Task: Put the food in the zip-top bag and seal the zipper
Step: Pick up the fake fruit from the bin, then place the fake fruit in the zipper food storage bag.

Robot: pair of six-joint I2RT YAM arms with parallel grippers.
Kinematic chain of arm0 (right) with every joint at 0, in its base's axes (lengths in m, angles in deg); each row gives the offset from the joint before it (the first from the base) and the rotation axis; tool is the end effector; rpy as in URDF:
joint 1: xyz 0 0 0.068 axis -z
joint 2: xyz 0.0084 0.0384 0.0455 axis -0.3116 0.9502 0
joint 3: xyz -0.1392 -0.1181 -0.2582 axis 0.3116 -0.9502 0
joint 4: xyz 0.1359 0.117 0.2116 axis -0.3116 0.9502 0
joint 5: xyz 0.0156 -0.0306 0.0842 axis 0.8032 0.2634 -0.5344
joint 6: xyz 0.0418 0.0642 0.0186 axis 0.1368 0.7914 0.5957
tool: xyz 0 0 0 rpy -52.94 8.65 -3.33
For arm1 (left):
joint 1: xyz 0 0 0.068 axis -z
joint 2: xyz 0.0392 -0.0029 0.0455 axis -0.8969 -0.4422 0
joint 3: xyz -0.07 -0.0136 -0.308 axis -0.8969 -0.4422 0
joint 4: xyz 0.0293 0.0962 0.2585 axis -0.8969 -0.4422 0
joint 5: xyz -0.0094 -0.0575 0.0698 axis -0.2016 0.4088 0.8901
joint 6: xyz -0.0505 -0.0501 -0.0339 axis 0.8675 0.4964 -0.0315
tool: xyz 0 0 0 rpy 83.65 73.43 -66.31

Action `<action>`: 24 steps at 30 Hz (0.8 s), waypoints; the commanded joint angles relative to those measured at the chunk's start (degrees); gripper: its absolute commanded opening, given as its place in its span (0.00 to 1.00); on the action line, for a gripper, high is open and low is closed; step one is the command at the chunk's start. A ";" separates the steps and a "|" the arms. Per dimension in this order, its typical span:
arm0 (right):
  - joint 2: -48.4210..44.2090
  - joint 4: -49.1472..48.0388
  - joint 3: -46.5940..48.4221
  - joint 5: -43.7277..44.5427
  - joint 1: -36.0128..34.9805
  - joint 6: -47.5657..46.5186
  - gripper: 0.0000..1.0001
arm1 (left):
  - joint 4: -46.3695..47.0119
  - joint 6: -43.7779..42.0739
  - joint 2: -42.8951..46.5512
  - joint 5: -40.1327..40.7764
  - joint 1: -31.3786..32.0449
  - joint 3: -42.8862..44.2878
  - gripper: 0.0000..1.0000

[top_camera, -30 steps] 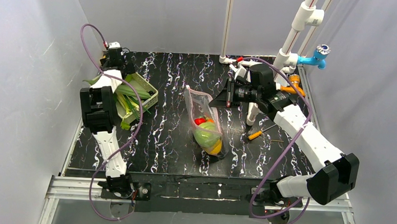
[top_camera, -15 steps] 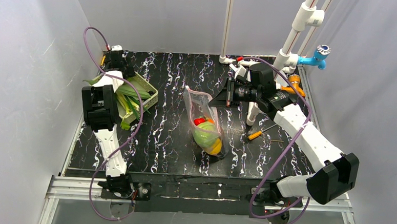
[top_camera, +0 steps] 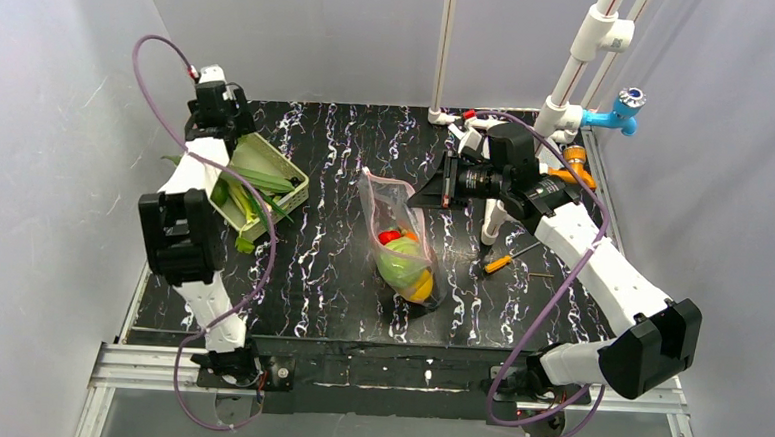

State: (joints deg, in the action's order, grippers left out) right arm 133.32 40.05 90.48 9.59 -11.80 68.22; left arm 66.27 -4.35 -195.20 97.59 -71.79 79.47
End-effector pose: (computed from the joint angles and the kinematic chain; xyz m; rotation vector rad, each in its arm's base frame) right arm 0.2664 0.1989 0.4013 -0.2999 2.1771 1.3325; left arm 0.5063 0.0852 0.3064 -0.3742 1.9226 0.2183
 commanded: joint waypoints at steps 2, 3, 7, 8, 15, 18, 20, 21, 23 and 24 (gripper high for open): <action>-1.62 0.30 1.84 1.90 0.76 -0.05 0.01 | -1.68 9.32 13.22 -8.30 -0.35 -4.79 0.33; -1.79 0.30 1.66 2.01 0.77 -0.06 0.01 | -1.79 11.28 14.99 -10.31 -0.33 -5.77 0.33; -2.87 -0.25 0.68 2.35 0.66 0.64 0.01 | -2.63 22.13 21.28 -21.90 -0.40 -9.17 0.32; -3.24 -0.47 0.38 2.45 0.67 0.85 0.01 | -1.84 26.08 22.52 -26.37 -0.24 -10.86 0.32; -7.14 -1.85 -2.94 4.29 0.24 1.86 0.01 | 9.02 40.45 32.10 -50.52 6.86 -22.70 0.33; -8.94 -2.19 -5.51 5.65 0.17 2.40 0.01 | 9.63 39.98 42.63 -53.22 16.23 -27.57 0.34; -10.17 -3.00 -7.01 7.03 0.01 3.13 0.01 | 12.68 38.54 54.23 -47.18 26.90 -32.50 0.34; -10.22 -2.98 -6.84 7.21 -0.01 3.33 0.01 | 14.12 39.24 55.32 -46.94 31.58 -32.69 0.34; -10.16 -2.68 -5.92 7.29 -0.27 3.67 0.01 | 17.80 38.36 56.31 -46.72 38.05 -32.34 0.35; -10.18 -2.18 -5.05 7.36 -0.43 3.76 0.01 | 19.05 36.30 56.85 -46.30 40.68 -31.41 0.36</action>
State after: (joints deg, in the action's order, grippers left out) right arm 124.59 39.94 83.59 15.51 -11.95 71.30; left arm 80.28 34.84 -138.35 49.59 -36.44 47.54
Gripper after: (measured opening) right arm 0.029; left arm 0.685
